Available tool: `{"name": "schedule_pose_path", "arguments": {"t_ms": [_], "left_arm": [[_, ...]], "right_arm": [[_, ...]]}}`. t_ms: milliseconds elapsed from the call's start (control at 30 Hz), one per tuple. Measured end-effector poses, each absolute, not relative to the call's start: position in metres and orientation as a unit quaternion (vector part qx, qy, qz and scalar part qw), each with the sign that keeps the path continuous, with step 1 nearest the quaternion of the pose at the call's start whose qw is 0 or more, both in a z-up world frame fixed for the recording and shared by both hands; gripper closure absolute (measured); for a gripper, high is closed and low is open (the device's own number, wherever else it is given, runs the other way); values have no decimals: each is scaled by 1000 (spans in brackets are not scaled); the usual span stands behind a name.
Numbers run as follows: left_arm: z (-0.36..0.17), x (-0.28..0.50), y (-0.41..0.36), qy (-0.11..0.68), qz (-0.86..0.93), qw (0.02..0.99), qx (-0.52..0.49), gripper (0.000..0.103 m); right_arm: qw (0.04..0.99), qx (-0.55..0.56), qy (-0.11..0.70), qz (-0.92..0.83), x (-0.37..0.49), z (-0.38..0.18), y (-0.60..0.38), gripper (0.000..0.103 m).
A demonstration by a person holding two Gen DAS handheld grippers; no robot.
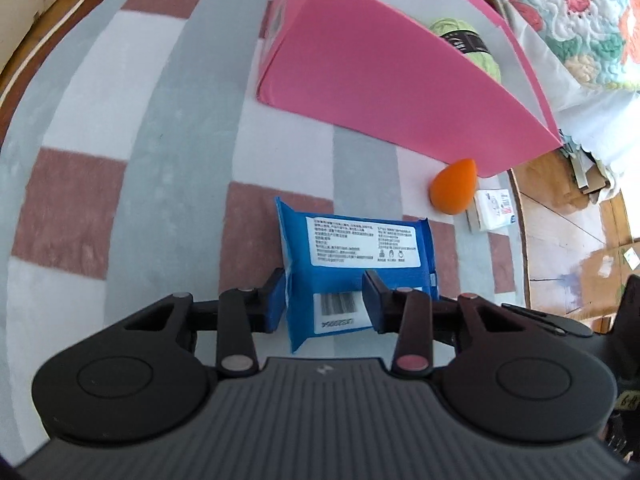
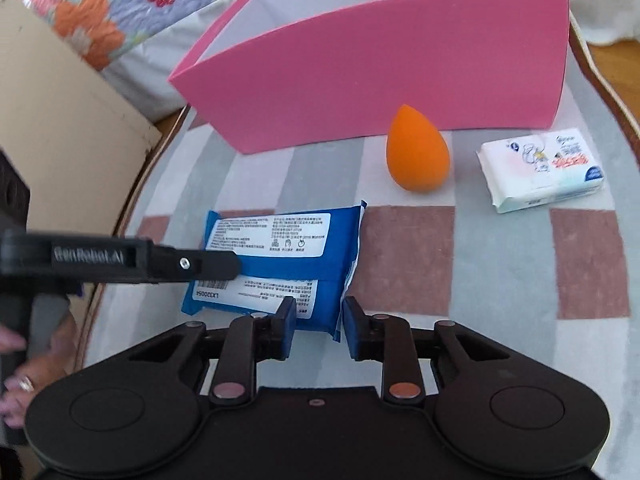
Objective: Organize objects
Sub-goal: 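Lower the left gripper onto the blue wet-wipe pack and grasp it, then carry the wipe pack with the left gripper into the pink box and release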
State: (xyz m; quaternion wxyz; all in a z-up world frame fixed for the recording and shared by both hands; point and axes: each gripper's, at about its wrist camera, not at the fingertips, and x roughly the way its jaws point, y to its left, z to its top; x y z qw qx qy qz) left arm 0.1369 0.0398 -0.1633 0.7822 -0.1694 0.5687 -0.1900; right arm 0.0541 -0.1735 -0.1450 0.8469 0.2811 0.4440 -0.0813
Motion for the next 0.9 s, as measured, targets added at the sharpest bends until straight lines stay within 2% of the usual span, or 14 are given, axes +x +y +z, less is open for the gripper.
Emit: {"name": "schedule_pose_path", "arguments": {"t_ms": [200,400,900], "left_arm": [[-166,141,41,561,-191,785,-179,63],[-153,128,20,570,-197,785,-140,64],[-64,71,25,542,-218,806,-95,64]], "right_arm": [[848,296,431,-88,57,-150,-182,66],[852,276,434,-100,60,-143,-170,70],[874,272,396,-77,6,-60,-135,60]]}}
